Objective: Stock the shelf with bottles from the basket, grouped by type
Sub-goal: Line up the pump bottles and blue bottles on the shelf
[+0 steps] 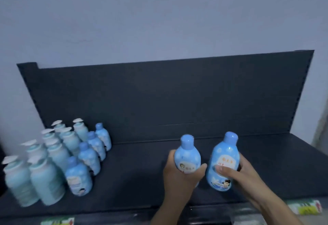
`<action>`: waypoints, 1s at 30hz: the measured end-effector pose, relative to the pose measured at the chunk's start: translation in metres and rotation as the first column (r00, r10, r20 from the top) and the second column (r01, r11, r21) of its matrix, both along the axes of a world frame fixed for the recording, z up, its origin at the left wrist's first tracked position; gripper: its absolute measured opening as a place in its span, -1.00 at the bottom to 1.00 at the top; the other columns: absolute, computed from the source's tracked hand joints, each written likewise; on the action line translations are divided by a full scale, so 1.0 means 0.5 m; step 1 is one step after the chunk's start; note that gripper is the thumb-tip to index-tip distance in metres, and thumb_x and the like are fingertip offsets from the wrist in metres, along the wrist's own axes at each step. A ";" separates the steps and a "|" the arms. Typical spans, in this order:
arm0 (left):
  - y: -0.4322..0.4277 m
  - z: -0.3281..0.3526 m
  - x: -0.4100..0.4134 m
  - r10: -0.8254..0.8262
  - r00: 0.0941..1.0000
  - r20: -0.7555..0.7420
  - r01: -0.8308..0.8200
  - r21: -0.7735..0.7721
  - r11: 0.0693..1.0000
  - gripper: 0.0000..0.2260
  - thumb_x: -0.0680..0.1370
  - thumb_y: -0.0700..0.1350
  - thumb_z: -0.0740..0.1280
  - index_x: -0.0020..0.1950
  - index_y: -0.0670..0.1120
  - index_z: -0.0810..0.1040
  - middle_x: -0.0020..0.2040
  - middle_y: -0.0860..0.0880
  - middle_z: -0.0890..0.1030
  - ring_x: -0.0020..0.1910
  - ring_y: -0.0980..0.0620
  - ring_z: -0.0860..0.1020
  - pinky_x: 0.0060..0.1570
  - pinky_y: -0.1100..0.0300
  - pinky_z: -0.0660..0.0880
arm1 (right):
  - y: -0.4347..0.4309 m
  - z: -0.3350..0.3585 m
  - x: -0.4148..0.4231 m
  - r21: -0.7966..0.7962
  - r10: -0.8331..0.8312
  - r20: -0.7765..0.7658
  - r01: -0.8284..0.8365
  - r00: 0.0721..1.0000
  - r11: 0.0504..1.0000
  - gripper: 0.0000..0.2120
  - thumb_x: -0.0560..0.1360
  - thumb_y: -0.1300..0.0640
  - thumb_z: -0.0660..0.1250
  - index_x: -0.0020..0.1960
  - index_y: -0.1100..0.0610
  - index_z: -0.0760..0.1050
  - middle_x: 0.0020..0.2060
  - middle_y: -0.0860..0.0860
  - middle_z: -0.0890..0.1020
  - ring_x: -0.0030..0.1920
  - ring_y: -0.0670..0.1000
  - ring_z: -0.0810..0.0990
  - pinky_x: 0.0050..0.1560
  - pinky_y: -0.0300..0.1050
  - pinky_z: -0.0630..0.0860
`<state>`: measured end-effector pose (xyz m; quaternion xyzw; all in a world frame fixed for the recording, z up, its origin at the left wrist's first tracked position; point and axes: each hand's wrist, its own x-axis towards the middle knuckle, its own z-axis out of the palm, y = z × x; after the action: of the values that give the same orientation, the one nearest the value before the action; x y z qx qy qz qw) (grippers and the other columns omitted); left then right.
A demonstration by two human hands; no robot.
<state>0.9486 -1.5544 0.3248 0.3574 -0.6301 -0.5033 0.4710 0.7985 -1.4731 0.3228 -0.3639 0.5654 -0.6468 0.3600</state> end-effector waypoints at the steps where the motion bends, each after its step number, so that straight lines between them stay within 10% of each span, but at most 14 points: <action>1: -0.024 0.003 0.023 0.010 1.000 -0.008 -0.010 0.001 1.000 -0.62 0.23 -0.18 0.58 -0.10 -0.01 0.45 -0.31 0.04 0.55 -0.38 0.28 0.53 -0.45 0.42 0.41 | -0.031 -0.001 0.022 -0.004 0.018 0.000 -0.018 1.000 1.000 -0.24 -0.15 -0.12 0.67 0.01 0.03 0.56 -0.14 0.16 0.66 -0.09 0.18 0.64 -0.02 0.14 0.57; 13: -0.232 -0.060 0.178 0.190 0.981 0.033 -0.192 0.088 0.977 -0.58 0.23 -0.18 0.60 -0.05 0.01 0.47 -0.23 0.03 0.59 -0.37 0.23 0.54 -0.43 0.30 0.49 | -0.341 -0.029 0.166 0.095 0.180 -0.163 -0.166 0.970 0.981 -0.59 0.28 0.29 0.53 0.04 0.08 0.46 -0.16 0.04 0.62 -0.21 -0.07 0.61 -0.26 -0.23 0.52; 30: -0.361 -0.153 0.243 0.210 0.970 0.121 -0.229 0.182 0.956 -0.52 0.19 -0.18 0.62 0.01 0.00 0.49 -0.12 -0.04 0.63 -0.20 0.10 0.58 -0.31 0.29 0.51 | -0.512 -0.121 0.215 0.204 0.333 -0.204 -0.292 0.921 0.934 -0.55 0.28 0.33 0.49 0.01 -0.04 0.42 -0.10 -0.06 0.60 -0.12 -0.11 0.60 -0.24 -0.29 0.52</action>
<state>1.0701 -1.7351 0.2482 0.4947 -0.5570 -0.4885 0.4543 0.9061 -1.7291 0.2621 -0.4919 0.5913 -0.4828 0.4188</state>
